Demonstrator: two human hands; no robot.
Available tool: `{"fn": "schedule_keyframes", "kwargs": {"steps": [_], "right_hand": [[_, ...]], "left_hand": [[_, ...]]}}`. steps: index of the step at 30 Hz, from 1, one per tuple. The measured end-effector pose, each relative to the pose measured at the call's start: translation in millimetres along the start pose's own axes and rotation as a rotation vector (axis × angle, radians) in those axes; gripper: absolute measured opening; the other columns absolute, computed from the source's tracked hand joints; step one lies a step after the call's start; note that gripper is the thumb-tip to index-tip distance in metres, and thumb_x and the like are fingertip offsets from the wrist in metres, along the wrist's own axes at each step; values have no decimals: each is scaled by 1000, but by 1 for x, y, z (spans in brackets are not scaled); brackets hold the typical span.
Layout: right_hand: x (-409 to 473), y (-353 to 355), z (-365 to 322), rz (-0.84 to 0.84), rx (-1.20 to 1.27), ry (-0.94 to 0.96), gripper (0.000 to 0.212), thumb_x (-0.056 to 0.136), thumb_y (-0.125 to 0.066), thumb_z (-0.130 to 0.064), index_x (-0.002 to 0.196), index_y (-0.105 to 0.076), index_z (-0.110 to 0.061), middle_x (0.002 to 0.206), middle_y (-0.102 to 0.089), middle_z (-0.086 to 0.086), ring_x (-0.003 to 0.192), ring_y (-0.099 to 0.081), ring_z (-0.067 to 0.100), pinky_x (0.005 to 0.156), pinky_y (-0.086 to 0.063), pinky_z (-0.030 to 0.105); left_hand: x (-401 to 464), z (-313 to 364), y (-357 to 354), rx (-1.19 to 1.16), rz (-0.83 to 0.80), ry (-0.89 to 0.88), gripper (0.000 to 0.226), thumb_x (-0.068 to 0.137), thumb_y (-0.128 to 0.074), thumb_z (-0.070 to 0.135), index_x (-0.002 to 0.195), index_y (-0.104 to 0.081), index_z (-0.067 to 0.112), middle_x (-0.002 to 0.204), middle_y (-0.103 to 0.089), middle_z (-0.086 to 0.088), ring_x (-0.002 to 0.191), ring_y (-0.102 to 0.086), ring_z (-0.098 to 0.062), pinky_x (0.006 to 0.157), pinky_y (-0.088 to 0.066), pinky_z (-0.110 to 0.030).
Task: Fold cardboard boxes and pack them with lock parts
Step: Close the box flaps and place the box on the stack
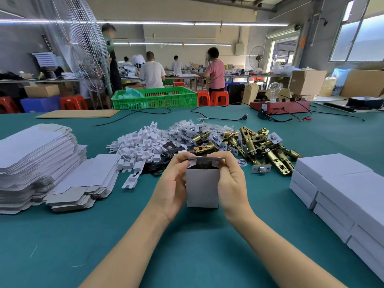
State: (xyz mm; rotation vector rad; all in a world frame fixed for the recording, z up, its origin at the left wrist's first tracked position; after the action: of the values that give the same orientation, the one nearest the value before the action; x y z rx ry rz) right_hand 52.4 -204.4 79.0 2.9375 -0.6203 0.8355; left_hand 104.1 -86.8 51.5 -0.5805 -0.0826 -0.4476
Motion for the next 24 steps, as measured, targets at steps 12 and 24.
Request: {"fn": "schedule_keyframes", "kwargs": {"steps": [12, 24], "right_hand": [[-13, 2, -10, 61, -122, 218, 38, 90, -42, -3, 111, -62, -28, 110, -56, 4, 105, -53, 1, 90, -38, 10], [-16, 0, -10, 10, -166, 238, 24, 98, -41, -27, 107, -62, -32, 107, -62, 5, 105, -55, 7, 88, -37, 11]], "left_hand": [[-1, 8, -4, 75, 30, -101, 16, 84, -62, 18, 82, -75, 27, 95, -73, 2, 91, -66, -10, 78, -52, -22], [-7, 8, -8, 63, -17, -29, 13, 84, -58, 30, 75, -66, 24, 95, -70, -6, 80, -62, -16, 69, -48, -28]]}}
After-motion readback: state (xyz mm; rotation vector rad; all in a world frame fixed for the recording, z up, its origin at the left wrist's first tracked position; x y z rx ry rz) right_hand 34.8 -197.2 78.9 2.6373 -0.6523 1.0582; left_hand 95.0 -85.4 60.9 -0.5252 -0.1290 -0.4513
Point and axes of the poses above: each hand's wrist, its own x-axis towards the middle knuckle, its own y-axis out of the back of the hand, z = x × y, the point moved 9 cm from there along x, towards the middle knuckle
